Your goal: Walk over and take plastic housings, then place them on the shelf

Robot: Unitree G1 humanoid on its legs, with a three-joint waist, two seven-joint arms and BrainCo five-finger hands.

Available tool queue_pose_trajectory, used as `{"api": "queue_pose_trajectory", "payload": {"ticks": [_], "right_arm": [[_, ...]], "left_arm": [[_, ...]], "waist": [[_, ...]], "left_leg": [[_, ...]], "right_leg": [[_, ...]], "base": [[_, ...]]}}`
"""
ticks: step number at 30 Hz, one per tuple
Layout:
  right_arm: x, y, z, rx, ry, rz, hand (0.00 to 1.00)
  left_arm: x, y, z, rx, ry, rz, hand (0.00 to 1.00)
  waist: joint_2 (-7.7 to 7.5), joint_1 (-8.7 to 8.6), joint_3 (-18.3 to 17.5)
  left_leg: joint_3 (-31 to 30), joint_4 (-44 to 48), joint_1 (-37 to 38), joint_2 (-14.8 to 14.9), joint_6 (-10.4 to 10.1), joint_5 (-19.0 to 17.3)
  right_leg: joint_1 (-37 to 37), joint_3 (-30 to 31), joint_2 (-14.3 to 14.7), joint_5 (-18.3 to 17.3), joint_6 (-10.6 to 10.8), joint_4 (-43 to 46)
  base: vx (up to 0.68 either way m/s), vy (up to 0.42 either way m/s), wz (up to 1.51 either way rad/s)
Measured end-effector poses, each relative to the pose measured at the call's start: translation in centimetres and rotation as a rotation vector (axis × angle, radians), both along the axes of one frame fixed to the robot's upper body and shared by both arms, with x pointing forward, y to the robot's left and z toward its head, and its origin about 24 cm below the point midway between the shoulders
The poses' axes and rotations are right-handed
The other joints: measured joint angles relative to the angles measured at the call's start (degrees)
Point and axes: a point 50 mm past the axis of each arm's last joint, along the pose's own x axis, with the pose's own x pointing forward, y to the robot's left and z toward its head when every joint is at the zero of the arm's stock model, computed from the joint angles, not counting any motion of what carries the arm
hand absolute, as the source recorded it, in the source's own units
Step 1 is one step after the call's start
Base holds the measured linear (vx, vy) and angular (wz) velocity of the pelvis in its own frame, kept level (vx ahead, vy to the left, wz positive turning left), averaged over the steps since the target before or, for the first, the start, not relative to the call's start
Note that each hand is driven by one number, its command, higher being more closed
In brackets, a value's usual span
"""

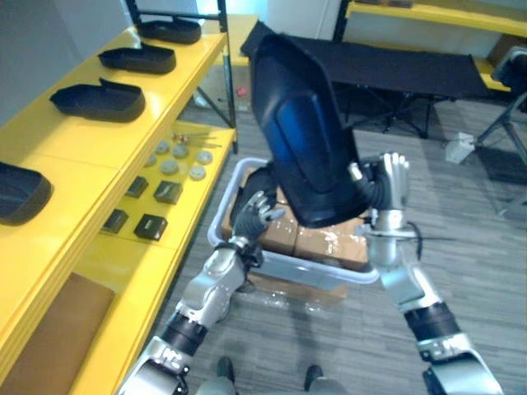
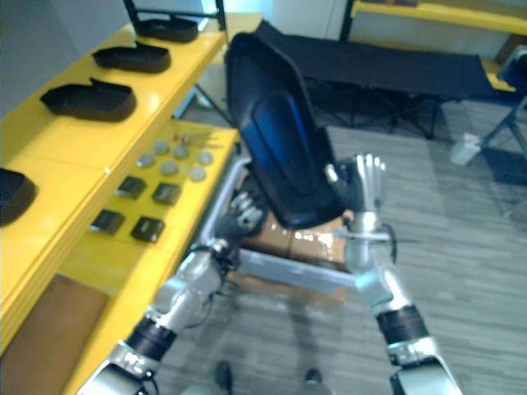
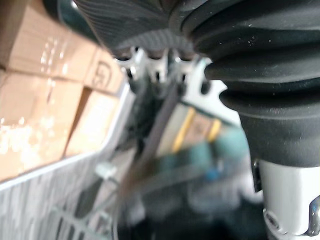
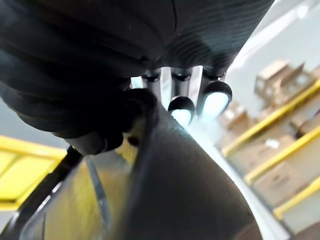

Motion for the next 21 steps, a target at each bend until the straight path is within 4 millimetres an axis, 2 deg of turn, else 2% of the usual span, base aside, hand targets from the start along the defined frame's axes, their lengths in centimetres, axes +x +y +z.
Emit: {"api": "queue_pose_trajectory", "payload": {"ticks": [1,4,11,12,21], "right_arm": [[0.1,0.6,-0.9,-0.007,0.045,0.018,1.00],[0.2,1.3,-2.1,-0.016,0.095,0.037,1.00],[0.3,1.5,-3.4,-0.023,0.144,0.038,1.00],[0.3,1.6,-3.4,-0.021,0.144,0.046,1.00],[-1.8,3.2,-6.1,0.037,0.214,0.145,1.00]], "left_arm": [[-0.2,-0.6,-0.1,-0.003,0.001,-0.025,0.00],[-0.4,-0.7,-1.0,0.018,0.035,-0.026,0.00],[-0.6,-0.7,-1.8,0.048,0.064,-0.005,0.00],[-0.7,-0.7,-2.0,0.056,0.071,0.004,1.00],[-1.8,0.3,-3.7,0.061,0.104,0.120,1.00]], "waist": [[-0.23,0.04,-0.66],[-0.52,0.10,-1.13],[-0.43,0.24,-1.68],[-0.42,0.33,-1.68],[-1.48,0.45,-3.68]], "left_leg": [[-0.05,-0.13,-0.06,-0.09,-0.01,0.03],[-0.14,-0.40,-0.07,-0.12,0.08,0.26],[-1.68,-0.47,-0.19,-0.11,0.00,1.07],[-1.70,-0.48,-0.19,-0.09,-0.02,1.15],[-1.70,-0.51,-0.18,-0.07,-0.03,1.23]], "right_leg": [[0.01,-0.03,-0.06,0.03,0.05,-0.11],[0.10,-0.07,-0.07,0.09,0.16,-0.24],[0.94,-1.30,0.07,0.22,0.37,-0.84],[0.95,-1.31,0.09,0.22,0.37,-0.85],[1.09,-1.30,0.13,0.37,0.39,-1.17]], "base": [[-0.03,0.021,0.03],[-0.02,0.010,0.02],[-0.02,-0.001,0.08],[0.00,0.000,0.00],[0.00,0.000,0.00]]}}
